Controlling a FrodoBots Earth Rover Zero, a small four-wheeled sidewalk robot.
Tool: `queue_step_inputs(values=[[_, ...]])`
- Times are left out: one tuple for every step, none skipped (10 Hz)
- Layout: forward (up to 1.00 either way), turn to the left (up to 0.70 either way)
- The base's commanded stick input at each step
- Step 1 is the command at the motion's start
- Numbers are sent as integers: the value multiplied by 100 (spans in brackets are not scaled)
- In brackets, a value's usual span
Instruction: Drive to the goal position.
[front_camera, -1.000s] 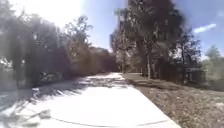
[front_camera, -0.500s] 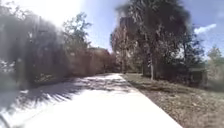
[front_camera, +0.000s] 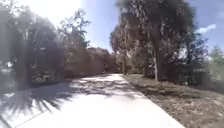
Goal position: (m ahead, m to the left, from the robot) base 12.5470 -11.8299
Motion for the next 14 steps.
queue_step_inputs(values=[[85, 0], [85, 0], [85, 0], [85, 0], [85, 0], [85, 0], [85, 0], [85, 0], [85, 0], [85, 0], [85, 0], [85, 0], [85, 0], [85, 0]])
